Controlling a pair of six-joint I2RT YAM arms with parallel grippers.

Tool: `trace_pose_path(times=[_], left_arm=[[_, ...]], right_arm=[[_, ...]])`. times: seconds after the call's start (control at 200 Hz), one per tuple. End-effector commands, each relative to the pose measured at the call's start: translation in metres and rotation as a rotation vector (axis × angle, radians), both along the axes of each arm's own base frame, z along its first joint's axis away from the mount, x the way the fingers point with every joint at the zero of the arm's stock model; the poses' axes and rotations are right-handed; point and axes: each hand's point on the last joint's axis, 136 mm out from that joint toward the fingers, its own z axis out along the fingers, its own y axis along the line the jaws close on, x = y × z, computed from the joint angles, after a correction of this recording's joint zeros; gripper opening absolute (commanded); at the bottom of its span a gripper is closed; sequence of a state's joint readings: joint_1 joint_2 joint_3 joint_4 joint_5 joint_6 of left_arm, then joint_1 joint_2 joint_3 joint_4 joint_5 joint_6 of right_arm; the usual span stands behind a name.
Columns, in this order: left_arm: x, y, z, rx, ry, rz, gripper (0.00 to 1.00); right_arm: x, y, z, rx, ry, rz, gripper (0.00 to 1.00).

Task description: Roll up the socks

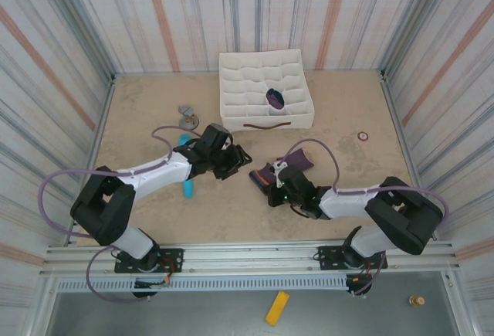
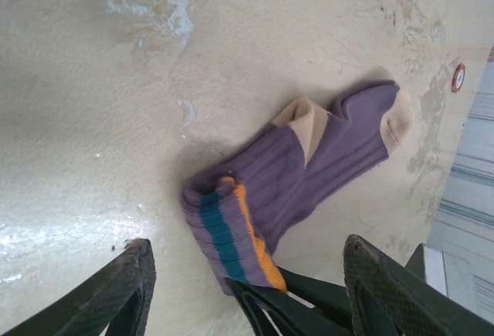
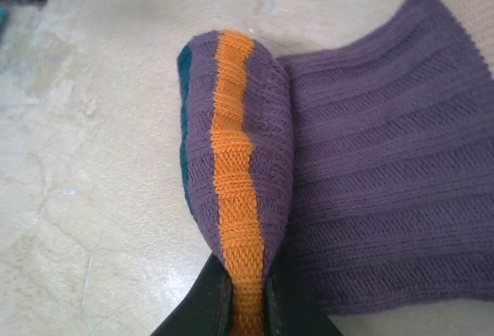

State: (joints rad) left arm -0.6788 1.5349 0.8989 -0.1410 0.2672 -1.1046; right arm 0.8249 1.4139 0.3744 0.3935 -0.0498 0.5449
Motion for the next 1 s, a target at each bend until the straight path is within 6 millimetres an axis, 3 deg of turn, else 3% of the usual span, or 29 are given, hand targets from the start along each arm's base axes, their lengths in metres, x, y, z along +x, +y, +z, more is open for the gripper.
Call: trace_pose_path(times=[0.0, 0.205, 0.366, 0.601, 0.907, 0.997], left_arm=[[0.0, 0.0, 0.003, 0.017, -0.063, 0.006, 0.65], [-0.006, -0.018, -0.009, 0.037, -0.058, -0.043, 0.6], [-0.011, -0.033, -0.018, 0.04, -0.057, -0.066, 0.57], [-0.014, -0.052, -0.032, 0.034, -0.038, -0.102, 0.52], [-0.003, -0.067, -0.044, 0.038, -0.041, -0.108, 0.49], [-0.002, -0.069, -0.051, 0.048, -0.022, -0.113, 0.41]], right_arm=[[-0.029, -0.022, -0.029, 0.024, 0.249, -0.055, 0.0], [-0.032, -0.04, -0.049, 0.127, 0.511, -0.158, 0.0], [-0.034, -0.058, -0.059, 0.17, 0.599, -0.257, 0.0], [-0.028, -0.061, -0.06, 0.186, 0.721, -0.334, 0.0], [-0.024, -0.068, -0.067, 0.235, 0.814, -0.419, 0.0], [-0.021, -0.068, -0.067, 0.248, 0.824, -0.426, 0.0]])
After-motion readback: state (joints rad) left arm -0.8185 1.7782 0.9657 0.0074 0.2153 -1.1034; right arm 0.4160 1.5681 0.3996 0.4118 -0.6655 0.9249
